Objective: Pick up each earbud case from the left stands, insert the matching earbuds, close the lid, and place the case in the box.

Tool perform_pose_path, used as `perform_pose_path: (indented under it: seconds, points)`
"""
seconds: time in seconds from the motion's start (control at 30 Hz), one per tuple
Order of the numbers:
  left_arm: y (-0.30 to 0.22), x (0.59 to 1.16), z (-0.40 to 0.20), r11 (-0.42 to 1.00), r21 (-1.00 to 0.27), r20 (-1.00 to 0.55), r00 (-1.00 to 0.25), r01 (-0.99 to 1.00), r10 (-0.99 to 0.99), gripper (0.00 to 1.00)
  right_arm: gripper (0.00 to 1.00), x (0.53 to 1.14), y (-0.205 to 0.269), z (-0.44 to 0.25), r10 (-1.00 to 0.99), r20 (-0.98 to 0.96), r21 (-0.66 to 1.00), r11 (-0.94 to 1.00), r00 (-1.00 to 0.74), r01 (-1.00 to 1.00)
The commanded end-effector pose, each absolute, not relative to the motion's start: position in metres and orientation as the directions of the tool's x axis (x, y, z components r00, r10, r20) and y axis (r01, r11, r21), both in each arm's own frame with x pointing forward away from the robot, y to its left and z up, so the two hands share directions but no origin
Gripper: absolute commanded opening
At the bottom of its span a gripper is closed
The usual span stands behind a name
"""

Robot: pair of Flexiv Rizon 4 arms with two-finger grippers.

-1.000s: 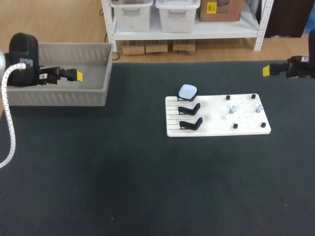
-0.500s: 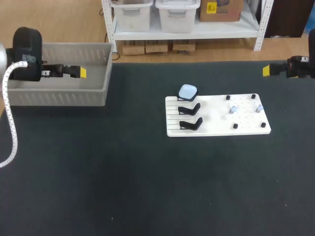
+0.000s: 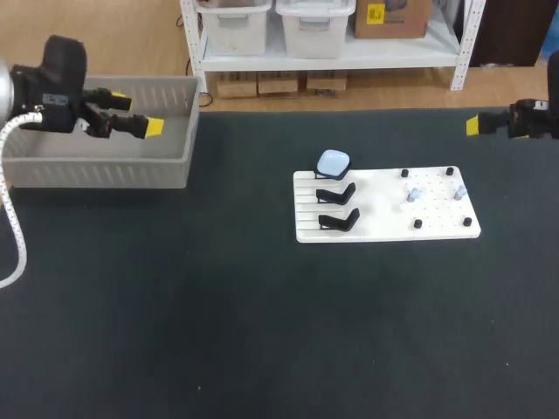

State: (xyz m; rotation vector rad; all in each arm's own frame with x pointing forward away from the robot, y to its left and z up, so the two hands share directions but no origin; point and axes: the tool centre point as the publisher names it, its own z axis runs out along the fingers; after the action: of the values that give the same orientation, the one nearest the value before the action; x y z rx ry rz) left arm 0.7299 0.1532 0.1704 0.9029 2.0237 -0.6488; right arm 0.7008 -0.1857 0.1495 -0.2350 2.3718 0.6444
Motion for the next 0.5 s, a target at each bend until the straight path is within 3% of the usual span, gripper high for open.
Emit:
perform_pose_path:
  seconds: [0.03,0.5]
  points:
    - [0.140,0.751,0.165,0.336,-0.149,-0.851,-0.294,0.930,0.436,1.00,1.00,0.701,-0.186,0.150,0.000,-0.643,0.387,0.863,-0.766,-0.325]
    - [0.112,0.770,0.157,0.168,-0.117,-0.831,-0.189,0.979,0.524,1.00,1.00,0.701,-0.186,0.150,0.000,-0.643,0.387,0.863,-0.766,-0.325]
